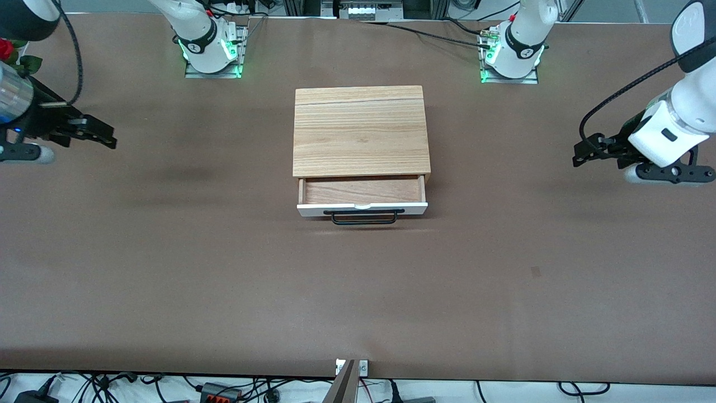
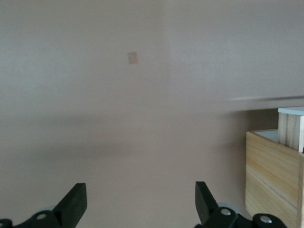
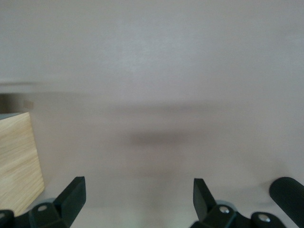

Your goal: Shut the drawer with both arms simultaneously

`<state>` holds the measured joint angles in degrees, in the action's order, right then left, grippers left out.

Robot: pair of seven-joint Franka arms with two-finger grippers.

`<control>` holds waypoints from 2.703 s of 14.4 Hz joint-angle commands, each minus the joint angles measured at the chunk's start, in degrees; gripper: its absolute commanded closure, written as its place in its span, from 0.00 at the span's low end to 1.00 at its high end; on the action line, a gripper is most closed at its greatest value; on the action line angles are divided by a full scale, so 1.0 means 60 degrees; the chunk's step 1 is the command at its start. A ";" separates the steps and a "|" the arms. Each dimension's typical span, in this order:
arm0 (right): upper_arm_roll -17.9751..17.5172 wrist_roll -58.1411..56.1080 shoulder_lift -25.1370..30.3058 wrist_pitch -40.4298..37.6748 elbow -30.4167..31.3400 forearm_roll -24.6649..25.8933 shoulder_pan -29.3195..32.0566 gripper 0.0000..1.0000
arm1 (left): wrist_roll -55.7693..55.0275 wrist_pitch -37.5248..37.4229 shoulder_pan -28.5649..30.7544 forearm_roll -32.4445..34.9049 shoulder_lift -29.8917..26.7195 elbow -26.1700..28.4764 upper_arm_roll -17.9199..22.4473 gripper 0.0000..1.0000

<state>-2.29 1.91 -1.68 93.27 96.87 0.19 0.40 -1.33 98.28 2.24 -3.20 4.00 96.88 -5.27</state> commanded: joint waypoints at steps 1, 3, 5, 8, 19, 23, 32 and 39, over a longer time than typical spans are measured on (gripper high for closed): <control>-0.0044 0.0119 -0.0610 0.0012 -0.0003 -0.0628 -0.0607 0.00 | -0.0101 -0.0091 -0.0824 -0.0184 0.1233 -0.1259 -0.0016 0.00; -0.0044 0.0179 -0.1080 0.0361 -0.0018 -0.1536 -0.0872 0.00 | -0.0319 -0.0105 -0.1440 -0.0184 0.2244 -0.2255 -0.0016 0.00; -0.0044 0.0193 -0.1577 0.1340 -0.0018 -0.1876 -0.1266 0.00 | -0.0525 -0.0105 -0.1735 -0.0460 0.2861 -0.2450 -0.0016 0.00; -0.0044 0.0194 -0.2252 0.2907 -0.0018 -0.2577 -0.1838 0.00 | -0.0642 0.0303 -0.2364 -0.0902 0.3929 -0.2756 -0.0016 0.00; -0.0044 0.1451 -0.4816 0.8536 -0.0032 -0.3958 -0.4078 0.00 | -0.0701 0.2239 -0.3008 -0.1971 0.5484 -0.3006 -0.0016 0.00; -0.0044 0.1454 -0.4891 0.8597 0.0011 -0.3958 -0.4447 0.00 | -0.0657 0.2121 -0.3215 -0.2175 0.5618 -0.2904 -0.0074 0.00; -0.0044 0.1439 -0.4935 0.7559 0.0143 -0.3972 -0.4491 0.00 | -0.0614 0.1009 -0.3128 -0.2338 0.5559 -0.2860 -0.0235 0.00; -0.0014 0.1439 -0.4861 0.5947 0.0129 -0.3972 -0.4388 0.00 | -0.0614 0.0788 -0.3259 -0.2338 0.5647 -0.2831 -0.0367 0.00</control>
<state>-2.44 10.58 -31.51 132.40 96.45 -23.23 -26.13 -5.49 104.42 -17.15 -16.05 37.45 80.48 -7.08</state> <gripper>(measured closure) 0.000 0.000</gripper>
